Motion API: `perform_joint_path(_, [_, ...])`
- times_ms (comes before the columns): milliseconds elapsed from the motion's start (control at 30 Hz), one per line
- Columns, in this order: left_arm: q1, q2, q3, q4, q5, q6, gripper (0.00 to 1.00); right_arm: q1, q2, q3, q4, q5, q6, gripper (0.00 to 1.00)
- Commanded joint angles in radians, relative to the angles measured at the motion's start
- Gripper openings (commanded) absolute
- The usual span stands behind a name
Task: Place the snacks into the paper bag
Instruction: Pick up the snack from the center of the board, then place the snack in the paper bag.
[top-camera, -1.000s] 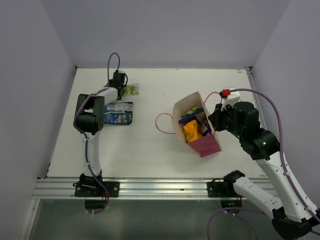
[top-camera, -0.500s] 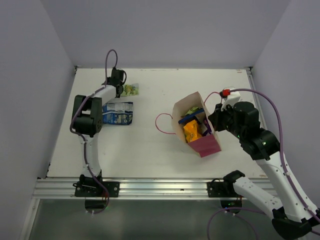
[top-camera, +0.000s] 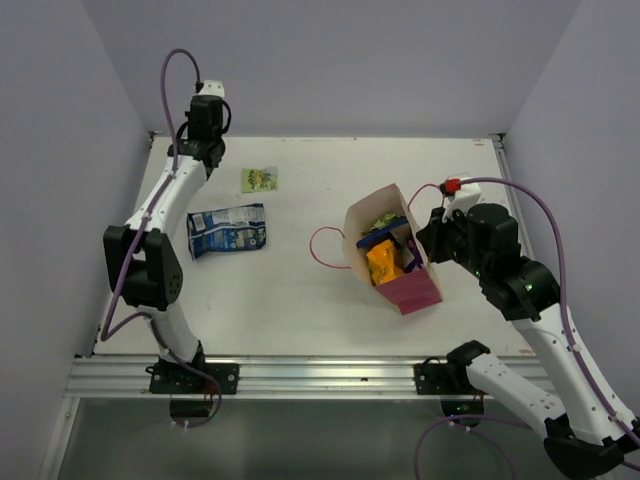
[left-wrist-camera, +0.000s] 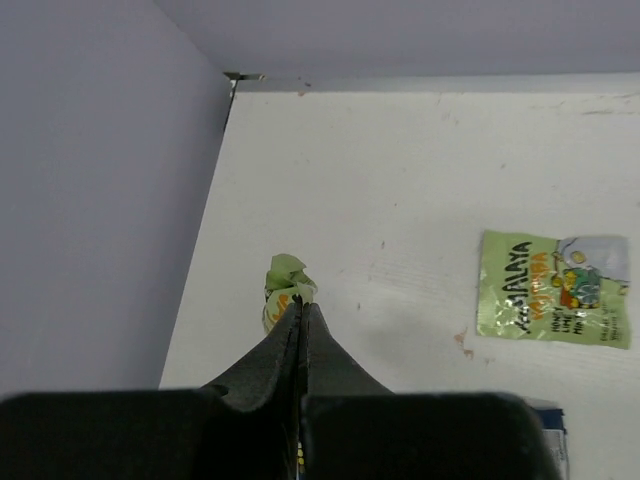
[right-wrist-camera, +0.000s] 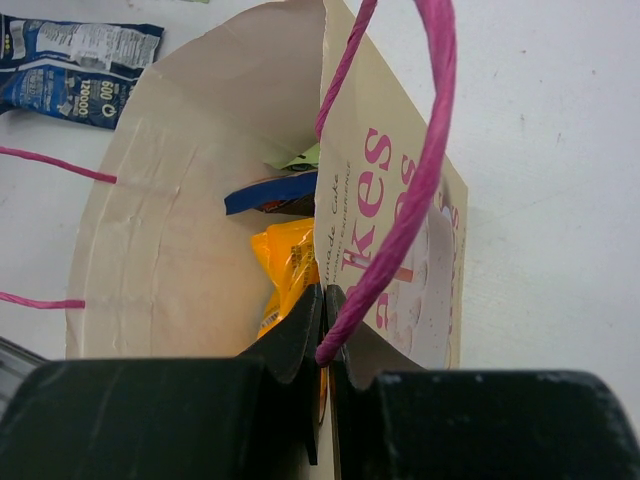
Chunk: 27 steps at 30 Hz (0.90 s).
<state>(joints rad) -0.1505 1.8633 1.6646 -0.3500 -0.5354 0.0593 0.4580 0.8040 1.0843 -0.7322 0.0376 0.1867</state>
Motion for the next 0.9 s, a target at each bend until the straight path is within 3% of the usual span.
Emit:
perform_joint_path(0, [0.009,-0.114,0.034,-0.038,0.110,-0.085,0.00,0.001,-0.009,0.019,0.013,-0.007,0.005,0.05])
perform_joint_path(400, [-0.012,-0.335,0.032,-0.098,0.359,-0.173,0.00,0.001,-0.023,0.022,0.008,-0.001,0.011,0.05])
perform_joint_path(867, [-0.049,-0.509,0.044,-0.176,0.810,-0.269,0.00,0.001,-0.020,0.035,-0.003,0.010,0.013,0.05])
